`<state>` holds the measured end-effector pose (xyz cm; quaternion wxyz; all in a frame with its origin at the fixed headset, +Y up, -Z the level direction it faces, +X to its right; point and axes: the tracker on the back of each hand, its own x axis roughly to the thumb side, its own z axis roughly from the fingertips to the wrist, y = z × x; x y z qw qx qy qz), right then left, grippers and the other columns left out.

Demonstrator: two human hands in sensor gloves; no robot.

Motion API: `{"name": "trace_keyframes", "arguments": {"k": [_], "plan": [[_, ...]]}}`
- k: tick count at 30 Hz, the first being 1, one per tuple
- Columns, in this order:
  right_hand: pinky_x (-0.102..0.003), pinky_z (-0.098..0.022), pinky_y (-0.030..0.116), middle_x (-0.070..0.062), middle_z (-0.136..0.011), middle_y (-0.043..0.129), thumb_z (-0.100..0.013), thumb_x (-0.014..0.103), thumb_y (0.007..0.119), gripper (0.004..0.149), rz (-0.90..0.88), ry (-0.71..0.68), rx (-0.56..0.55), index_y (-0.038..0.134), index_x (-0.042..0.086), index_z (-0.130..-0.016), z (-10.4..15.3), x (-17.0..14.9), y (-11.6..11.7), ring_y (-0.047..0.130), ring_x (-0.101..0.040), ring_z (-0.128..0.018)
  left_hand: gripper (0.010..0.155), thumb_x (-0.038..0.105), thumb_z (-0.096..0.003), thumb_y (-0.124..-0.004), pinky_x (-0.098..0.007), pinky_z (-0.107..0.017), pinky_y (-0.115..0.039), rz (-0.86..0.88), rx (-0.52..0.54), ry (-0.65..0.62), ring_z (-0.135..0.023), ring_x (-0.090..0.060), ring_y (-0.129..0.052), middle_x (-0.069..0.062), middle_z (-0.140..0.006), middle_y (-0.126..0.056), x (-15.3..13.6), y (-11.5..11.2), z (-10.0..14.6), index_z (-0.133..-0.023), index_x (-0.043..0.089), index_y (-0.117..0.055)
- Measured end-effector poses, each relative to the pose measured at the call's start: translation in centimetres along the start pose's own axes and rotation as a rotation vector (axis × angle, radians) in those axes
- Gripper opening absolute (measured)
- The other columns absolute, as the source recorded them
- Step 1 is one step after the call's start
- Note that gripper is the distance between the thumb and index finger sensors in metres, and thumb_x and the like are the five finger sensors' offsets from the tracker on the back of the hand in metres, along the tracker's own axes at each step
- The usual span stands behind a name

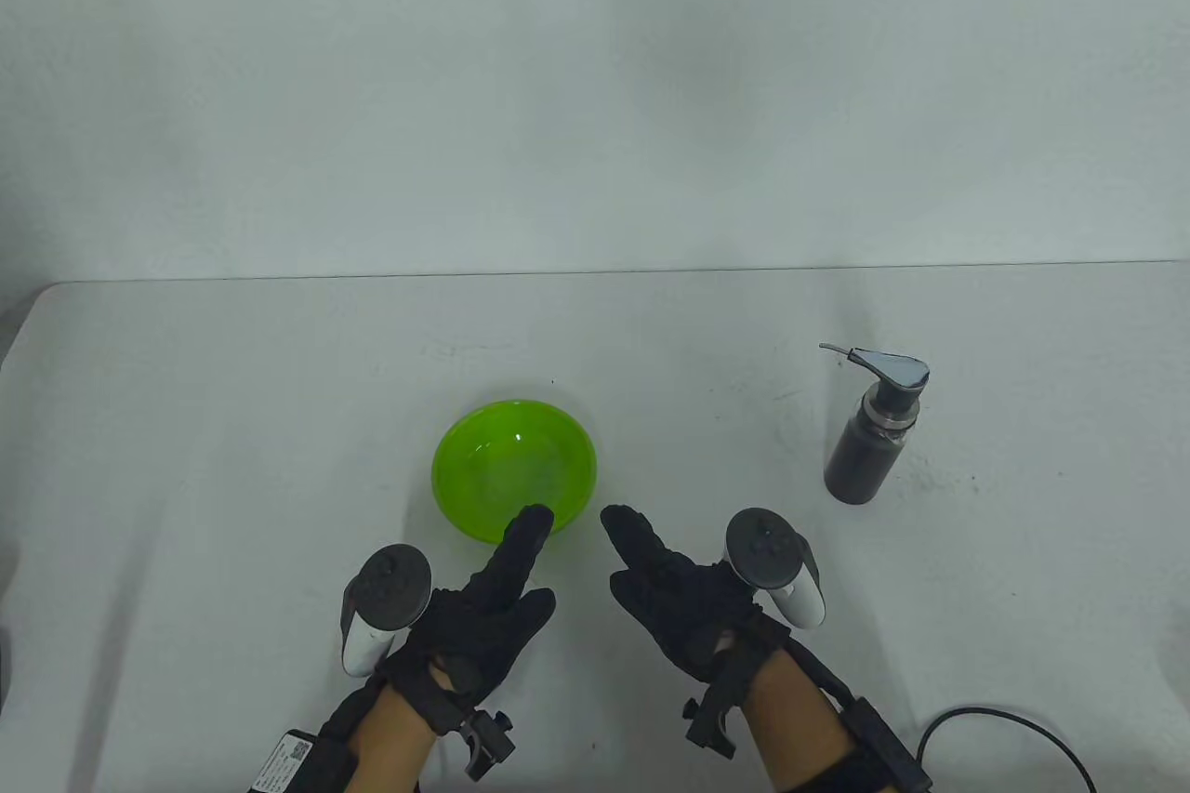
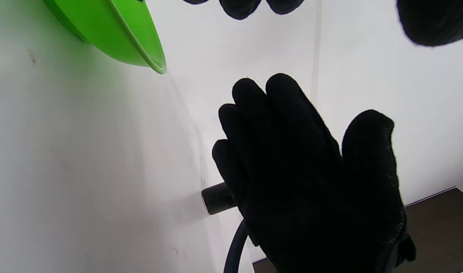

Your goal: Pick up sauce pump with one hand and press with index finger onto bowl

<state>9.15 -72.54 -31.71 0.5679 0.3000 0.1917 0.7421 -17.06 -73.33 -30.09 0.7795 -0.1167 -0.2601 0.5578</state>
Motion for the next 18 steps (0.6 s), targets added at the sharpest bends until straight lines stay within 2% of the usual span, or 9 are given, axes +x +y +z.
{"name": "trace_keyframes", "arguments": {"k": [18], "plan": [[-0.059, -0.071, 0.023, -0.017, -0.115, 0.019, -0.054, 0.062, 0.057, 0.078, 0.004, -0.022, 0.004, 0.021, 0.017, -0.106, 0.22, 0.34, 0.46, 0.014, -0.046, -0.104, 0.095, 0.076, -0.0435, -0.067, -0.062, -0.076, -0.032, -0.027, -0.021, 0.022, -0.113, -0.04, -0.022, -0.005, -0.121, -0.025, -0.44, -0.3, -0.19, -0.113, 0.028, -0.024]]}}
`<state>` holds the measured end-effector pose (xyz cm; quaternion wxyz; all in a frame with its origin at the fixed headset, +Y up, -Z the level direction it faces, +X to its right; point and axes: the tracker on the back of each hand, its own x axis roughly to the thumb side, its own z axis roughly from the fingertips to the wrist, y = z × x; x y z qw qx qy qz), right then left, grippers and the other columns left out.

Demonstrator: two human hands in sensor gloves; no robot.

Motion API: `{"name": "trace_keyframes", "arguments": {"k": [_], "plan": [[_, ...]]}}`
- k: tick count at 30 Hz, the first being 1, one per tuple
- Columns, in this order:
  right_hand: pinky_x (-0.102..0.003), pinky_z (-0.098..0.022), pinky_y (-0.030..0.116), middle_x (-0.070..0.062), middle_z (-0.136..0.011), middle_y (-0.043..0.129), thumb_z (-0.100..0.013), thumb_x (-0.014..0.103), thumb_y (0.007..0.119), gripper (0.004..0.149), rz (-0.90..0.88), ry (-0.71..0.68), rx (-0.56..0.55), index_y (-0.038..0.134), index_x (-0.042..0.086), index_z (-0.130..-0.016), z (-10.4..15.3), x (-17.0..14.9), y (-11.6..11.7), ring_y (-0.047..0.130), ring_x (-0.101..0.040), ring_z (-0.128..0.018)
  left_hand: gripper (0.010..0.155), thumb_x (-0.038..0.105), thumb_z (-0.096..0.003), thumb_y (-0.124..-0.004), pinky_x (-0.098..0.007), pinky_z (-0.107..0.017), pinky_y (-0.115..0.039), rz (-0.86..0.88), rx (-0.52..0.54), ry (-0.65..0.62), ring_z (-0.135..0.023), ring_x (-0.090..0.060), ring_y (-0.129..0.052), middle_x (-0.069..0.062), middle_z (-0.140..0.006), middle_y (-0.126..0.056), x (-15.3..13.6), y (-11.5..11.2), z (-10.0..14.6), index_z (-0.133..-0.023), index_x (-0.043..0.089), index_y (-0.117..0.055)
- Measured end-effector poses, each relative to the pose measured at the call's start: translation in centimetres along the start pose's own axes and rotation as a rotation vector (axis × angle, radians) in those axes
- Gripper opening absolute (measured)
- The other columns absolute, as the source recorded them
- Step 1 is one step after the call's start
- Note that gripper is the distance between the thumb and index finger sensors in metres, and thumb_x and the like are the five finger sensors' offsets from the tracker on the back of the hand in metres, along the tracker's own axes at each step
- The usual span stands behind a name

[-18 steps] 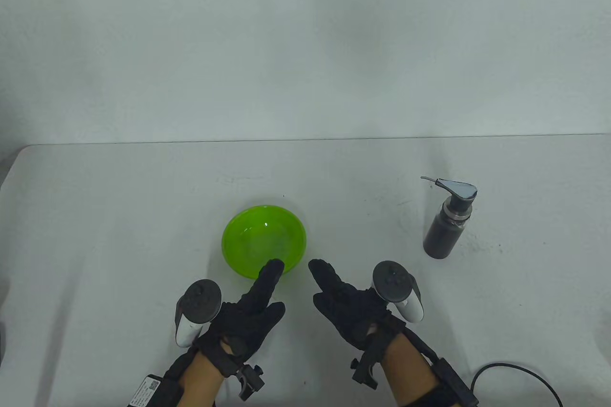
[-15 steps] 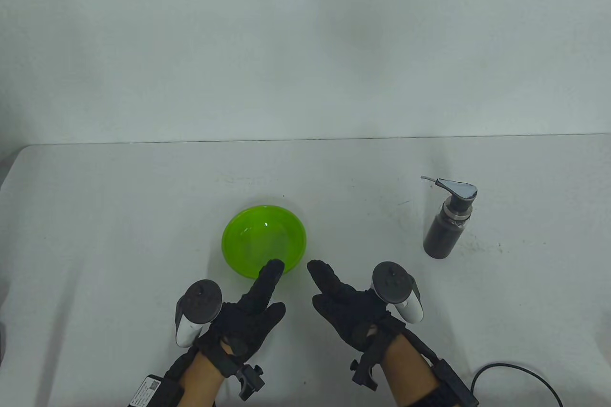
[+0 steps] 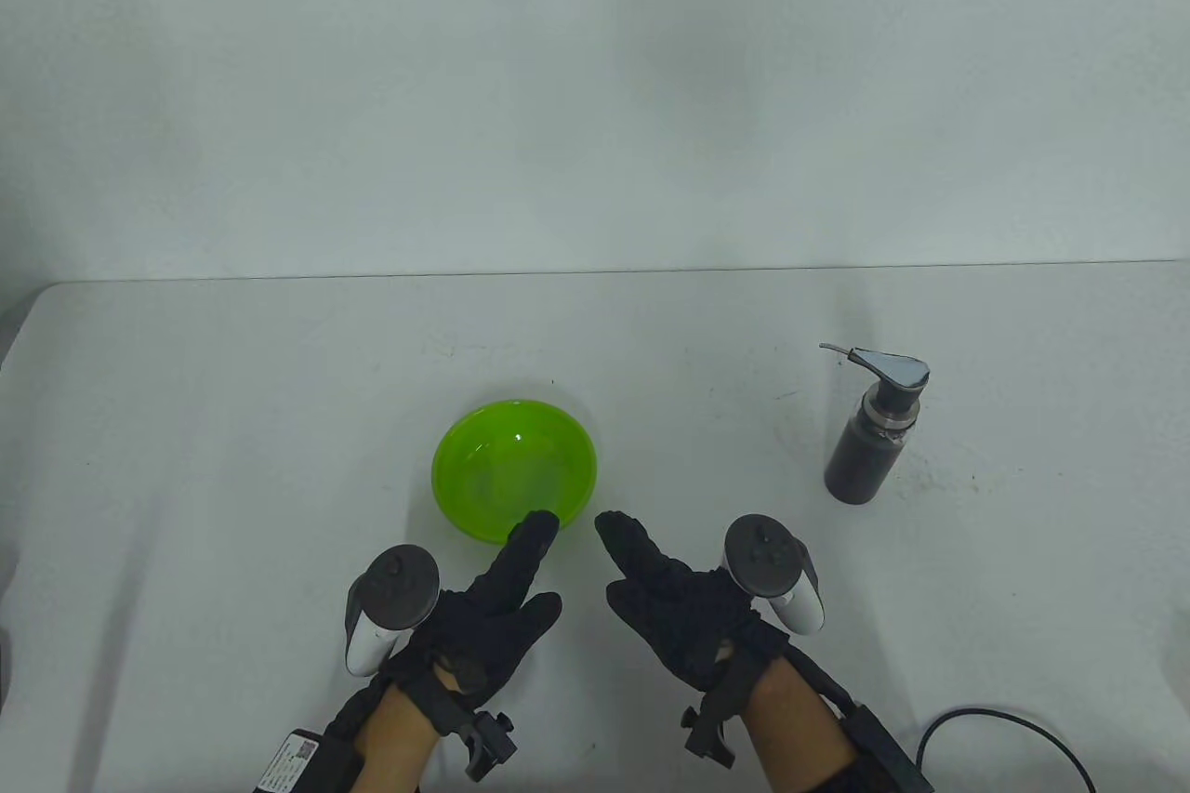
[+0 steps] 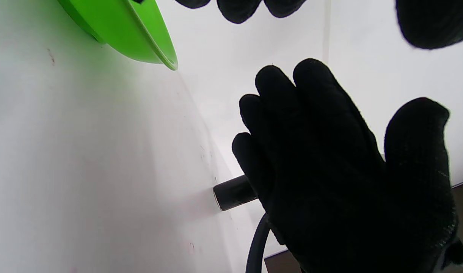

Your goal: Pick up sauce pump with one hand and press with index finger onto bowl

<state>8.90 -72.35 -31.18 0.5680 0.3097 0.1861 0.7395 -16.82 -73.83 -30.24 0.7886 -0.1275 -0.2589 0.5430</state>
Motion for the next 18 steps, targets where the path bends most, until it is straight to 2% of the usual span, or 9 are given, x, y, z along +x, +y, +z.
{"name": "trace_keyframes", "arguments": {"k": [6, 9, 13, 15, 17, 18], "plan": [[-0.059, -0.071, 0.023, -0.017, -0.115, 0.02, -0.053, 0.063, 0.057, 0.079, -0.01, -0.009, -0.015, 0.022, 0.017, -0.106, 0.1, 0.1, 0.0, 0.015, -0.046, -0.104, 0.095, 0.077, -0.0423, -0.068, -0.063, -0.076, -0.032, -0.112, 0.052, -0.018, -0.113, -0.04, -0.022, -0.005, -0.121, -0.027, 0.5, 0.7, 0.0, -0.113, 0.028, -0.027], [-0.059, -0.071, 0.024, -0.017, -0.115, 0.02, -0.053, 0.064, 0.058, 0.079, -0.008, -0.017, -0.026, 0.022, 0.017, -0.106, 0.3, 0.3, -0.3, 0.016, -0.046, -0.104, 0.096, 0.077, -0.0413, -0.069, -0.062, -0.077, -0.031, -0.229, 0.123, -0.016, -0.113, -0.039, -0.021, -0.006, -0.121, -0.027, 1.0, 1.8, 0.0, -0.113, 0.028, -0.029], [-0.06, -0.071, 0.024, -0.018, -0.115, 0.021, -0.053, 0.063, 0.058, 0.079, -0.03, -0.008, -0.051, 0.022, 0.017, -0.106, 0.4, 0.1, -0.5, 0.017, -0.047, -0.104, 0.098, 0.08, -0.0405, -0.068, -0.059, -0.077, -0.027, -0.472, 0.265, 0.073, -0.112, -0.037, -0.019, -0.006, -0.12, -0.026, 1.3, 3.4, -0.4, -0.113, 0.027, -0.03], [-0.06, -0.071, 0.024, -0.018, -0.115, 0.02, -0.053, 0.063, 0.058, 0.079, -0.029, -0.002, -0.05, 0.022, 0.017, -0.106, 0.3, 0.1, -0.5, 0.017, -0.047, -0.104, 0.098, 0.081, -0.0406, -0.067, -0.058, -0.076, -0.026, -0.584, 0.264, 0.138, -0.112, -0.037, -0.017, -0.006, -0.12, -0.024, 1.2, 4.1, -0.9, -0.113, 0.027, -0.029], [-0.06, -0.071, 0.025, -0.018, -0.115, 0.021, -0.054, 0.063, 0.058, 0.079, -0.022, -0.003, -0.053, 0.022, 0.017, -0.106, 0.4, 0.1, -0.6, 0.017, -0.047, -0.104, 0.098, 0.082, -0.0405, -0.065, -0.059, -0.077, -0.026, -0.686, 0.255, 0.258, -0.111, -0.038, -0.014, -0.006, -0.12, -0.02, 1.0, 5.4, -1.7, -0.113, 0.028, -0.025], [-0.06, -0.071, 0.025, -0.018, -0.115, 0.021, -0.053, 0.063, 0.058, 0.079, -0.022, -0.004, -0.056, 0.022, 0.017, -0.106, 0.4, 0.1, -0.6, 0.018, -0.048, -0.104, 0.097, 0.082, -0.0411, -0.064, -0.06, -0.077, -0.026, -0.689, 0.247, 0.259, -0.111, -0.038, -0.012, -0.006, -0.12, -0.018, 0.8, 5.9, -2.1, -0.113, 0.03, -0.024]]}}
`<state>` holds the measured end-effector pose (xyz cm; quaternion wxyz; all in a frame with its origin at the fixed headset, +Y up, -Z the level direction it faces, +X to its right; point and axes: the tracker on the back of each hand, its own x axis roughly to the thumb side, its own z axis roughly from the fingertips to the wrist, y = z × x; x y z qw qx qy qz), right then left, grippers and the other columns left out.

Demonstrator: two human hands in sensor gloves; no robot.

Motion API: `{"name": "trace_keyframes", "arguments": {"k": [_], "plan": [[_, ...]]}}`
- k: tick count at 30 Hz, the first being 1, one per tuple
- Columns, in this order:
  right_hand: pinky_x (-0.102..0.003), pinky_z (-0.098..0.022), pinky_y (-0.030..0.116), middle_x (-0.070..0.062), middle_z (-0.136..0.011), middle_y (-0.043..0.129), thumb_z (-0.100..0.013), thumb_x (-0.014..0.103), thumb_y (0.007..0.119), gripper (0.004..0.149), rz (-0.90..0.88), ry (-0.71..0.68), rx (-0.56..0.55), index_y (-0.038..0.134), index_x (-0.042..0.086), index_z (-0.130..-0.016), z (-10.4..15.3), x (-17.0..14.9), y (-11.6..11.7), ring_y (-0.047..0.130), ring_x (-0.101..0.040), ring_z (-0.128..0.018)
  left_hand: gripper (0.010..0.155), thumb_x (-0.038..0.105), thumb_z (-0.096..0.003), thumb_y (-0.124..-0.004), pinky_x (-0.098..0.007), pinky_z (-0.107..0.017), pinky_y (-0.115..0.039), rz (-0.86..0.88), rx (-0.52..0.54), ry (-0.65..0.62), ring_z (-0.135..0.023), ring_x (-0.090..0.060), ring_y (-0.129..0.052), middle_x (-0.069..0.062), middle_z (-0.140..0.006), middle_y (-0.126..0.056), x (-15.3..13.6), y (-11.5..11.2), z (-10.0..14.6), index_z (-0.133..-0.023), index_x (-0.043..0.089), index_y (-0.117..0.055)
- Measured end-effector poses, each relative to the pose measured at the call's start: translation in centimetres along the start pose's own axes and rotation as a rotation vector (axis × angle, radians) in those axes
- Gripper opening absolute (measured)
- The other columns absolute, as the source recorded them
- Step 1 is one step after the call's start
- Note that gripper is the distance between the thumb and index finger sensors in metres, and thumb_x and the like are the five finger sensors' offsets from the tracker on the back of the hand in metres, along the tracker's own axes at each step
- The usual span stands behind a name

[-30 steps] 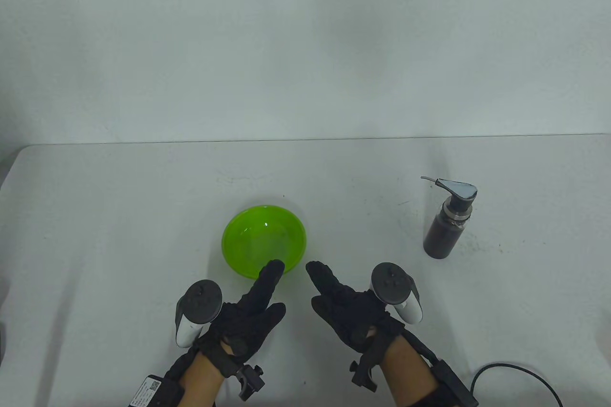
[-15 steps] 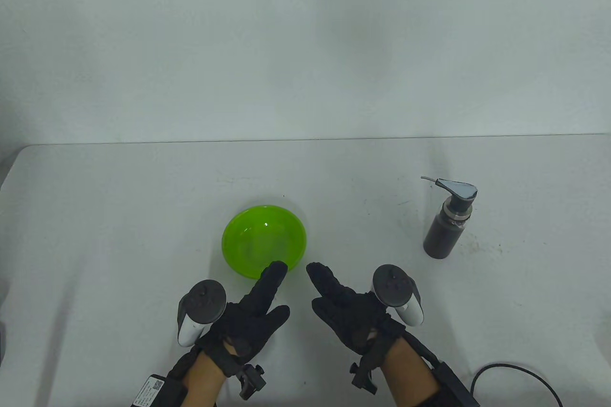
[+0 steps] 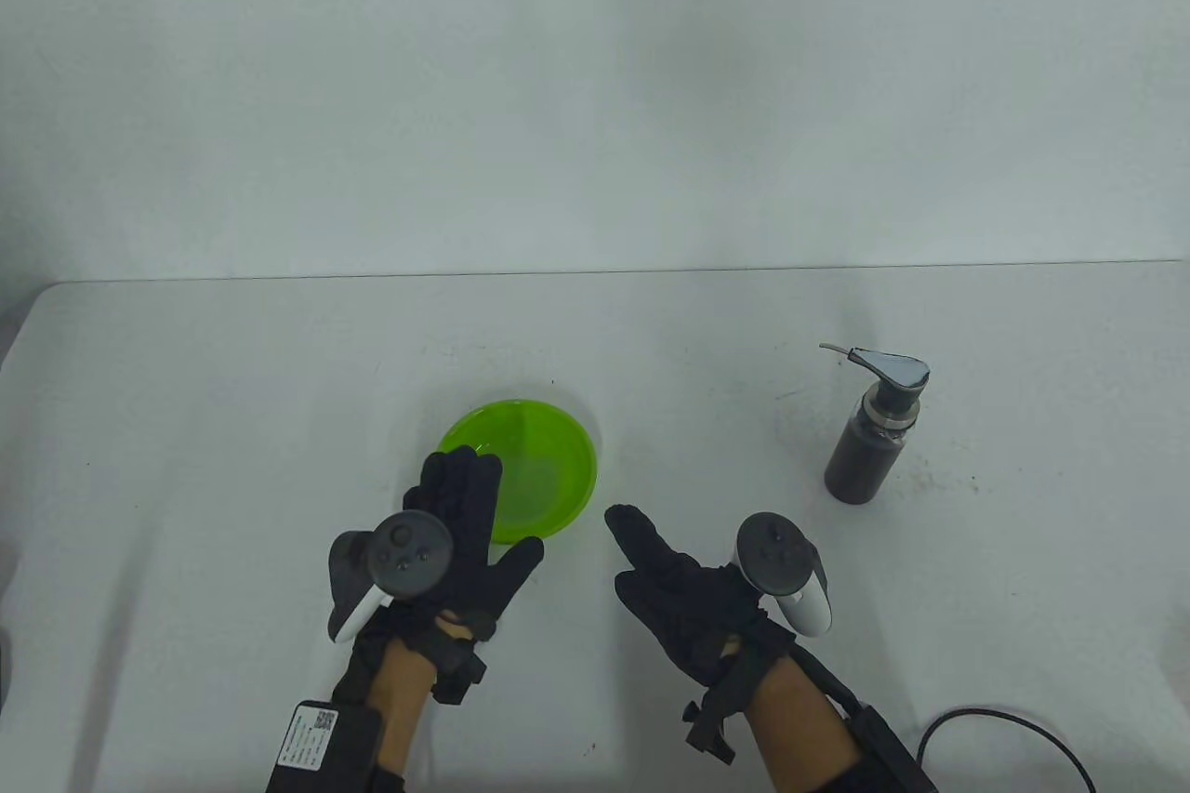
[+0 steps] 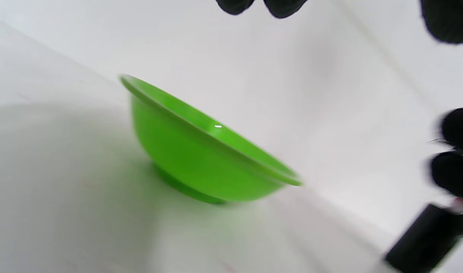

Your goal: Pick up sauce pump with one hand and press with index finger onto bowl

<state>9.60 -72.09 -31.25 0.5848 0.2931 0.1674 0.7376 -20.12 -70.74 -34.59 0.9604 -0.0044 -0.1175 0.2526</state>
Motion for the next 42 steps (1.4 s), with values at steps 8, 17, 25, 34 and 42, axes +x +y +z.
{"name": "trace_keyframes", "arguments": {"k": [8, 17, 25, 34, 42], "plan": [[-0.061, -0.071, 0.027, -0.018, -0.115, 0.022, -0.054, 0.063, 0.058, 0.078, 0.007, 0.013, -0.039, 0.023, 0.017, -0.106, 0.1, -0.1, -0.6, 0.021, -0.049, -0.104, 0.103, 0.079, -0.044, -0.067, -0.064, -0.076, -0.032, 0.041, -0.084, 0.436, -0.104, -0.042, 0.007, -0.009, -0.114, 0.002, -5.4, -1.7, -5.2, -0.109, 0.028, -0.005], [-0.061, -0.071, 0.028, -0.019, -0.115, 0.022, -0.054, 0.063, 0.058, 0.078, 0.018, 0.003, -0.045, 0.023, 0.017, -0.106, 0.2, 0.1, -0.9, 0.022, -0.05, -0.104, 0.089, 0.056, -0.0408, -0.087, -0.043, -0.057, -0.077, 0.098, 0.05, 0.611, -0.079, -0.031, -0.084, -0.005, -0.103, -0.069, -7.5, -2.1, -6.6, -0.109, 0.024, -0.04], [-0.062, -0.071, 0.029, -0.019, -0.115, 0.022, -0.054, 0.063, 0.059, 0.078, 0.021, 0.017, -0.033, 0.024, 0.018, -0.106, 0.1, -0.1, -0.8, 0.024, -0.051, -0.104, 0.062, 0.037, -0.0427, -0.087, -0.026, -0.014, -0.097, 0.332, 0.043, 0.692, -0.02, -0.013, -0.112, -0.001, -0.078, -0.096, -8.3, -1.9, -6.0, -0.099, 0.019, -0.068], [-0.062, -0.071, 0.03, -0.018, -0.115, 0.022, -0.054, 0.063, 0.059, 0.077, 0.004, 0.011, -0.056, 0.024, 0.019, -0.107, 0.3, 0.0, -1.1, 0.025, -0.052, -0.104, 0.06, 0.036, -0.043, -0.085, -0.027, -0.013, -0.097, 0.305, -0.054, 0.557, -0.018, -0.014, -0.112, 0.0, -0.08, -0.092, -6.0, 0.8, -3.2, -0.098, 0.02, -0.066], [-0.062, -0.071, 0.03, -0.019, -0.115, 0.022, -0.054, 0.063, 0.059, 0.077, 0.005, -0.004, -0.078, 0.025, 0.02, -0.107, 0.5, 0.2, -1.5, 0.026, -0.052, -0.104, 0.06, 0.037, -0.0434, -0.085, -0.027, -0.014, -0.097, 0.297, -0.284, 0.407, -0.021, -0.015, -0.113, 0.002, -0.081, -0.092, -2.6, -1.1, 0.4, -0.099, 0.022, -0.067]]}}
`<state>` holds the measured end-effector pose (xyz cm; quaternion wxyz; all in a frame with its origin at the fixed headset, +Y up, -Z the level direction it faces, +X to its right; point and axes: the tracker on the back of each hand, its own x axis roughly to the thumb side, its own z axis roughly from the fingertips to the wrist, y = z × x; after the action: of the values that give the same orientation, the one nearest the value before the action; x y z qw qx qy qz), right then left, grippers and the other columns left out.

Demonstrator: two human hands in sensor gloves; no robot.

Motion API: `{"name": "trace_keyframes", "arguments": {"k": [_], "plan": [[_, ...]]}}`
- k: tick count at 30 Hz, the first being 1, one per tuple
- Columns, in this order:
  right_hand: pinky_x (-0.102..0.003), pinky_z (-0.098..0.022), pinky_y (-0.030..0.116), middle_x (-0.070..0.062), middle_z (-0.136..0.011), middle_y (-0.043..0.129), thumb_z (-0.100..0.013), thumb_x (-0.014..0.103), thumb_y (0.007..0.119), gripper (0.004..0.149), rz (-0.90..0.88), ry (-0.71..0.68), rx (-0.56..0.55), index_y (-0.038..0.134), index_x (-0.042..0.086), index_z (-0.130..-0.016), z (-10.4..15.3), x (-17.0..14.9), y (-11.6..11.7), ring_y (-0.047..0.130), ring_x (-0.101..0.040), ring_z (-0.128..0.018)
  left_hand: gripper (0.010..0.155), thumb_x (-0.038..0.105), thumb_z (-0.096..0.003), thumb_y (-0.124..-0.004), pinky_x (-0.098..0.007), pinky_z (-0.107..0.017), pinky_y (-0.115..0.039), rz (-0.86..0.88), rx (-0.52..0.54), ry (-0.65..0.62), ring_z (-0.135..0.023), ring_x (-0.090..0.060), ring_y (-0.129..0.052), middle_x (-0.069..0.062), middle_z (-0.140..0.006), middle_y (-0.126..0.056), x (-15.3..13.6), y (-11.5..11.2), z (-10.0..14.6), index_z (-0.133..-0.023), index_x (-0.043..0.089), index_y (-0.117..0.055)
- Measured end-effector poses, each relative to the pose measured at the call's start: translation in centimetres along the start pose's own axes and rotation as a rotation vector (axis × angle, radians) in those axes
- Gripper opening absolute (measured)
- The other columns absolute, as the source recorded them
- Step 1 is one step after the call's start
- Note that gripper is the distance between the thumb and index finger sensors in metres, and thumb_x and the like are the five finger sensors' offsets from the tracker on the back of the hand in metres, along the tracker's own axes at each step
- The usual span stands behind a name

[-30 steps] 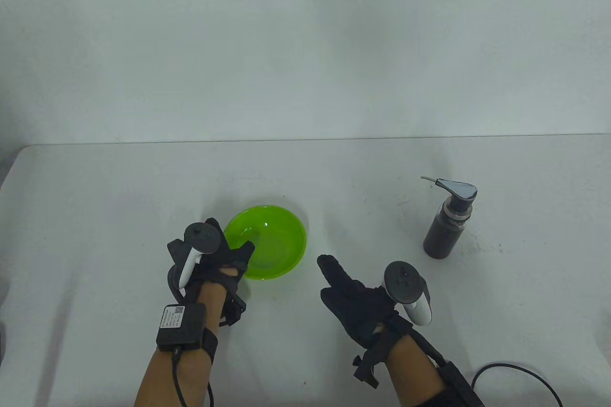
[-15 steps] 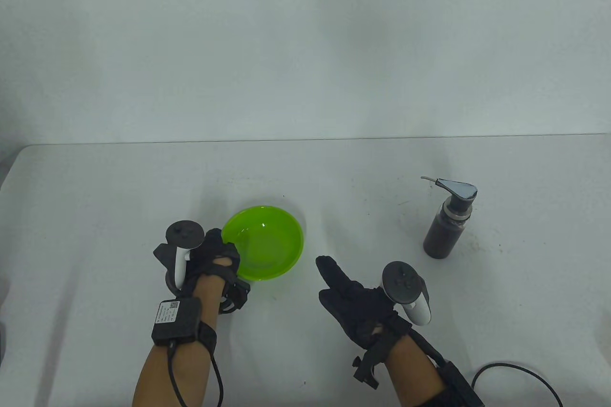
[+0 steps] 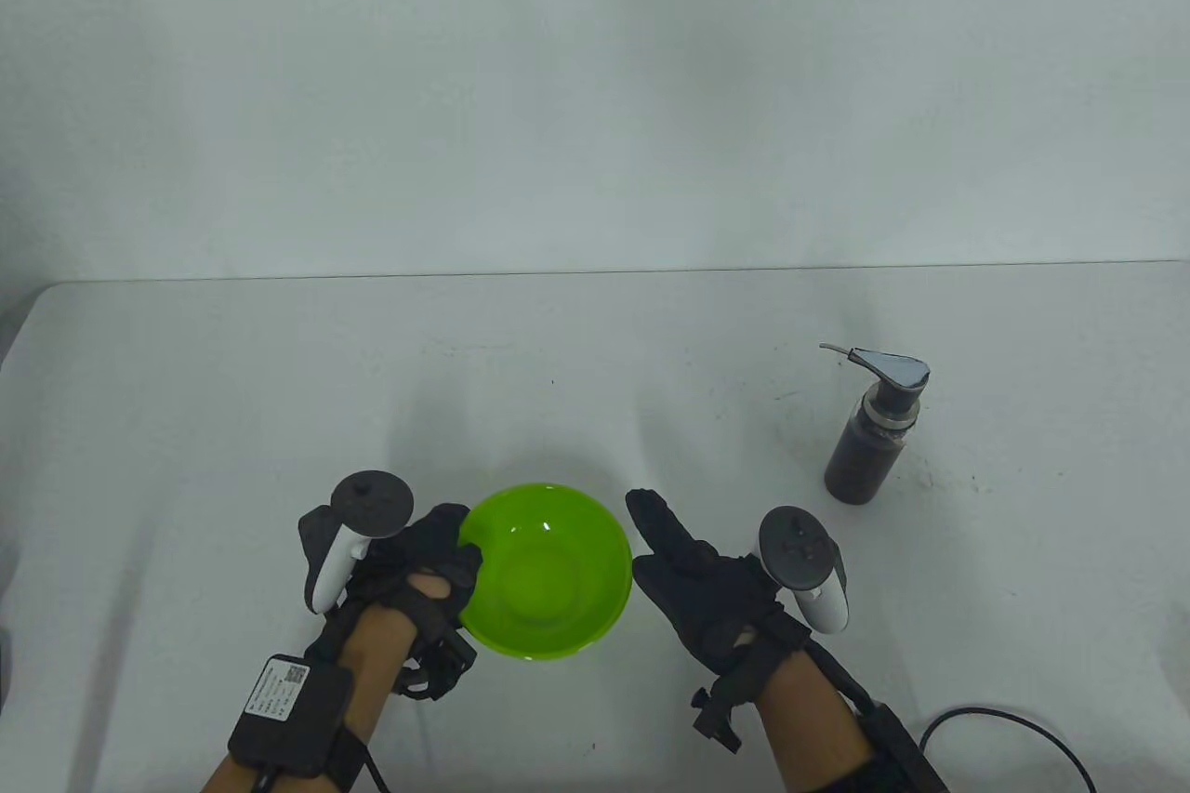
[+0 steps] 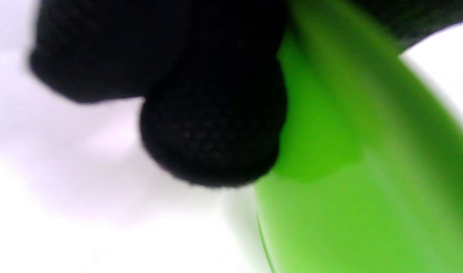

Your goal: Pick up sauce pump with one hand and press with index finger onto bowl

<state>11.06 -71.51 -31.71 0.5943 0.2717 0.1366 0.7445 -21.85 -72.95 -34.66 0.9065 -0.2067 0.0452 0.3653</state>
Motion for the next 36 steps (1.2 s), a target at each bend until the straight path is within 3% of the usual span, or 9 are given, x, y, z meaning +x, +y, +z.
{"name": "trace_keyframes", "arguments": {"k": [6, 11, 17, 22, 26, 30, 33, 36], "plan": [[-0.062, -0.071, 0.031, -0.018, -0.115, 0.022, -0.054, 0.063, 0.06, 0.076, 0.011, 0.003, 0.0, 0.025, 0.02, -0.107, 0.0, 0.0, 0.0, 0.026, -0.052, -0.104, 0.06, 0.037, -0.043, -0.085, -0.028, -0.016, -0.097, -0.026, -0.097, -0.041, -0.022, -0.015, -0.113, 0.003, -0.082, -0.092, 0.7, -3.9, 0.4, -0.099, 0.024, -0.067], [-0.062, -0.071, 0.031, -0.018, -0.115, 0.023, -0.054, 0.063, 0.06, 0.076, 0.009, 0.0, -0.01, 0.025, 0.02, -0.107, 0.1, 0.0, -0.1, 0.027, -0.052, -0.104, 0.06, 0.036, -0.0429, -0.085, -0.029, -0.017, -0.097, -0.018, -0.119, -0.043, -0.023, -0.016, -0.114, 0.003, -0.083, -0.092, 0.2, -5.2, 0.0, -0.099, 0.025, -0.067], [-0.062, -0.071, 0.031, -0.018, -0.115, 0.023, -0.054, 0.063, 0.06, 0.076, 0.014, 0.009, 0.002, 0.026, 0.02, -0.107, 0.0, -0.1, 0.0, 0.027, -0.052, -0.104, 0.06, 0.037, -0.0431, -0.086, -0.031, -0.022, -0.096, 0.017, -0.127, -0.04, -0.03, -0.017, -0.113, 0.004, -0.084, -0.091, -0.4, -5.2, -0.4, -0.099, 0.026, -0.067], [-0.063, -0.071, 0.031, -0.018, -0.115, 0.024, -0.054, 0.063, 0.06, 0.076, 0.033, 0.032, 0.032, 0.026, 0.02, -0.107, -0.1, -0.5, 0.4, 0.028, -0.052, -0.104, 0.061, 0.036, -0.0434, -0.086, -0.037, -0.033, -0.094, 0.015, -0.102, -0.032, -0.045, -0.023, -0.11, 0.001, -0.085, -0.09, -0.4, -4.9, -0.2, -0.1, 0.024, -0.066], [-0.063, -0.071, 0.032, -0.018, -0.115, 0.025, -0.054, 0.063, 0.06, 0.076, 0.034, 0.033, 0.015, 0.027, 0.021, -0.107, -0.1, -0.5, 0.1, 0.028, -0.052, -0.104, 0.076, 0.051, -0.0423, -0.088, -0.044, -0.045, -0.089, 0.033, -0.113, -0.024, -0.057, -0.03, -0.104, -0.002, -0.091, -0.085, -0.8, -4.5, 0.0, -0.106, 0.022, -0.057], [-0.064, -0.071, 0.033, -0.016, -0.116, 0.027, -0.054, 0.061, 0.062, 0.068, 0.013, -0.006, -0.06, 0.033, 0.032, -0.108, 0.4, 0.1, -1.5, 0.028, -0.053, -0.104, 0.084, 0.056, -0.042, -0.088, -0.052, -0.056, -0.079, 0.048, -0.055, -0.026, -0.077, -0.041, -0.09, -0.01, -0.1, -0.075, -0.8, -3.1, 0.7, -0.109, 0.021, -0.05], [-0.066, -0.071, 0.033, -0.015, -0.116, 0.027, -0.054, 0.061, 0.065, 0.066, -0.037, -0.084, -0.184, 0.033, 0.037, -0.107, 1.3, 1.4, -3.7, 0.029, -0.053, -0.104, 0.086, 0.058, -0.0419, -0.086, -0.056, -0.062, -0.073, 0.042, 0.041, -0.047, -0.088, -0.046, -0.079, -0.012, -0.105, -0.068, -0.6, -1.7, 1.4, -0.109, 0.022, -0.047], [-0.068, -0.072, 0.034, -0.012, -0.117, 0.028, -0.054, 0.061, 0.067, 0.065, -0.148, -0.189, -0.351, 0.033, 0.042, -0.106, 2.5, 3.4, -7.1, 0.029, -0.052, -0.106, 0.086, 0.059, -0.0423, -0.085, -0.057, -0.063, -0.071, 0.087, 0.057, -0.077, -0.091, -0.047, -0.076, -0.013, -0.106, -0.066, -0.6, -0.8, 2.0, -0.11, 0.022, -0.046]]}}
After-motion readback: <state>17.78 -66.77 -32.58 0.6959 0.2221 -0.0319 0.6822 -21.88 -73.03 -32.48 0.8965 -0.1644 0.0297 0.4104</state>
